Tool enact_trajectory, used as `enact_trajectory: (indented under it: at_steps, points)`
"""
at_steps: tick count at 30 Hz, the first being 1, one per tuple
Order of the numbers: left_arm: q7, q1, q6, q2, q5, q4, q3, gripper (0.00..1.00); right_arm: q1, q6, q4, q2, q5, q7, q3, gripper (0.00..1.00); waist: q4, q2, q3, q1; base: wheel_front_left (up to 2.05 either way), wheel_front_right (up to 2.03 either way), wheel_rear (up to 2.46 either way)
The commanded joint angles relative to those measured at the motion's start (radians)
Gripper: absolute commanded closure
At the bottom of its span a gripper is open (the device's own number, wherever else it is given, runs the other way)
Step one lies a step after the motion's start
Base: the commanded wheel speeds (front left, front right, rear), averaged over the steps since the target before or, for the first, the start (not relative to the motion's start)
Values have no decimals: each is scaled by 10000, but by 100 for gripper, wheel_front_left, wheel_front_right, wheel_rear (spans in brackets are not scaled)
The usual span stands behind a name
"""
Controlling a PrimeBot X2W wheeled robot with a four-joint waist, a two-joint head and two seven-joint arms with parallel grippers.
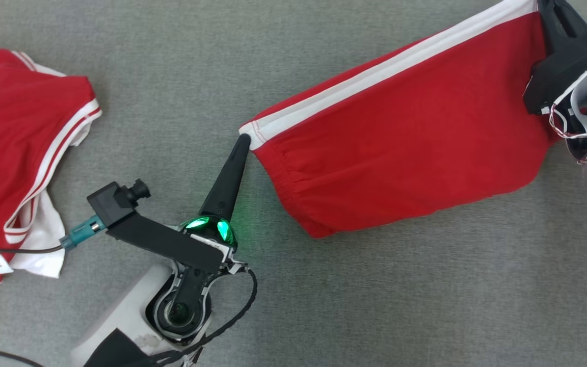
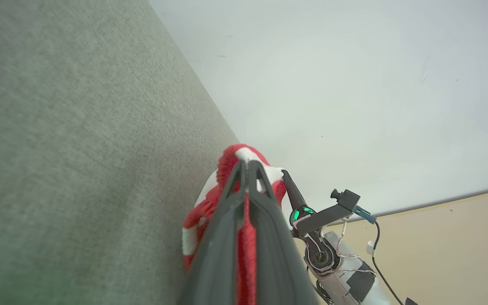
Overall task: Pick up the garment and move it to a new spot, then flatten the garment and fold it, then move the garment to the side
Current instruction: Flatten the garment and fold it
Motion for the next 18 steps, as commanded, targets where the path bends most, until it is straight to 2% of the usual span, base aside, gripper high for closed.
enact_trajectory:
  at_steps: [1, 7, 9, 10, 11, 12, 13, 18]
  points:
    - [-53, 161, 93, 269, 138, 490, 24, 100, -140, -14, 141, 60, 65, -69, 70, 100, 193, -1, 142, 0, 0, 0, 0]
    - [-115, -106, 32, 37, 550, 984, -137, 98, -536, -14, 1025, 321, 193, -307, 272, 100, 314, -1, 283, 0, 0, 0, 0]
    - [-119, -116, 5, -22, 666, 1156, -188, 79, -593, -14, 1208, 386, 204, -356, 375, 100, 304, -1, 287, 0, 0, 0, 0]
    - [-127, -161, -4, -24, 736, 1258, -231, 64, -645, -14, 1276, 406, 209, -404, 392, 62, 285, -1, 279, 0, 0, 0, 0]
    - [-139, -188, -10, -31, 780, 1341, -247, 58, -691, -14, 1329, 432, 209, -425, 377, 23, 262, -1, 265, 0, 0, 0, 0]
    - [-158, -207, -30, -76, 857, 1498, -266, 20, -692, -14, 1328, 477, 162, -492, 285, 0, 198, -1, 213, 0, 0, 0, 0]
    - [-159, -223, -37, -78, 923, 1571, -268, 0, -737, -14, 1116, 436, 87, -496, 134, 0, 164, -1, 187, 0, 0, 0, 0]
    - [-261, -8, 136, -22, 1696, 1908, -221, 0, 258, -12, -429, 242, -277, -477, -1263, 0, -66, -1, -85, 0, 0, 0, 0]
